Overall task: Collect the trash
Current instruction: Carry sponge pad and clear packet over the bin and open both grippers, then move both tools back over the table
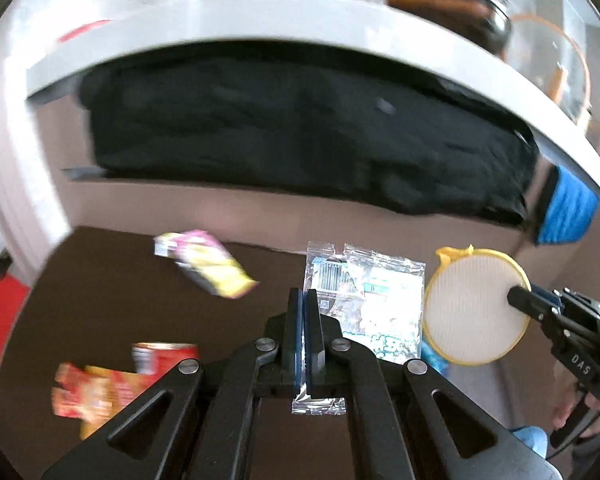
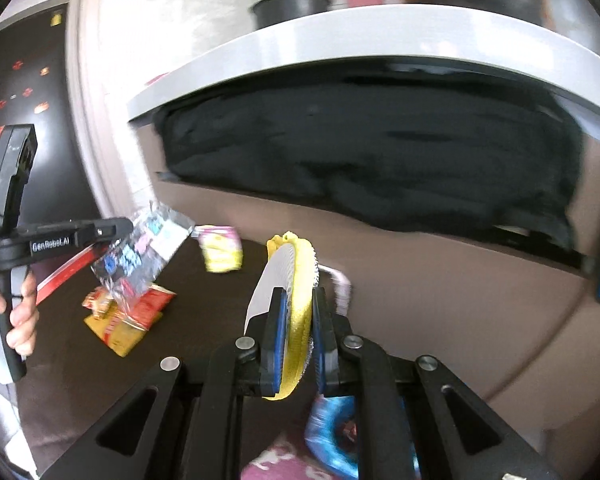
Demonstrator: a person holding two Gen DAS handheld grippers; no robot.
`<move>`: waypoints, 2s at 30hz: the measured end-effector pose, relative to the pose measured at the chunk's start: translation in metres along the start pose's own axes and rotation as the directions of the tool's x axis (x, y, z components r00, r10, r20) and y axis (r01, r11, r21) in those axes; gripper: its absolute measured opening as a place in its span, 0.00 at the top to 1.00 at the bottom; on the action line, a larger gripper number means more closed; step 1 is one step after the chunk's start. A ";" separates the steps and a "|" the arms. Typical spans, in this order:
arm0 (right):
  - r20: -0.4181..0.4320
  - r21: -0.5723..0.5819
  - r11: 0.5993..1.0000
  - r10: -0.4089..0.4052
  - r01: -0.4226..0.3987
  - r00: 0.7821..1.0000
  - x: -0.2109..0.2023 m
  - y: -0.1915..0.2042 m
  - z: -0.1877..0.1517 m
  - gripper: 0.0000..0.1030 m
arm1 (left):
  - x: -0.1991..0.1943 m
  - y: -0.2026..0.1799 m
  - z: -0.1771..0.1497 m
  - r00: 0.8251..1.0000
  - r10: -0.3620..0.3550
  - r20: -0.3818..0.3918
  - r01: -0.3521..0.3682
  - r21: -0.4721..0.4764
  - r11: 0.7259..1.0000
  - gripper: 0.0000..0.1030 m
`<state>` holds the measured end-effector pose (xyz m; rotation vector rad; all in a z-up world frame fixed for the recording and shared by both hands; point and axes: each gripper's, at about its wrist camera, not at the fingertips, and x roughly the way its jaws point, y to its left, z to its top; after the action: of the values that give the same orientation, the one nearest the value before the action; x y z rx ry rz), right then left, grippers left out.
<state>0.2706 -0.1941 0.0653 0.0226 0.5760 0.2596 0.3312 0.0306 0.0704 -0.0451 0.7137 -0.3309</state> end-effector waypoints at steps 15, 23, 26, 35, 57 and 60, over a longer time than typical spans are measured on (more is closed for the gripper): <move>-0.192 0.130 0.974 -0.161 0.188 0.968 0.036 -0.131 -0.093 0.90 | 0.164 -0.127 -0.069 0.945 -0.043 -0.325 0.084 0.112 0.990 1.00; -0.310 0.167 0.964 -0.147 0.206 0.939 0.098 -0.153 -0.144 0.89 | 0.232 -0.143 -0.096 0.902 0.014 -0.432 0.055 0.148 0.987 1.00; -0.341 0.176 0.963 -0.132 0.201 0.931 0.115 -0.155 -0.154 0.86 | 0.252 -0.145 -0.103 0.879 0.020 -0.477 0.062 0.155 0.986 0.97; -0.370 0.237 0.959 -0.059 0.155 0.927 0.129 -0.157 -0.165 0.81 | 0.258 -0.127 -0.109 0.863 -0.013 -0.504 0.063 0.082 0.995 0.55; -0.291 0.174 0.972 -0.102 0.158 0.951 0.083 -0.136 -0.121 0.81 | 0.185 -0.108 -0.070 0.904 -0.159 -0.397 0.168 -0.011 0.986 0.55; -0.242 0.147 0.980 -0.095 0.133 0.966 0.072 -0.119 -0.103 0.80 | 0.150 -0.083 -0.046 0.929 -0.177 -0.324 0.175 -0.037 0.984 0.55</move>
<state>0.3005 -0.2966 -0.0711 0.1169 0.8299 0.1021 0.3838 -0.0918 -0.0472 -0.0625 1.0432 -0.5156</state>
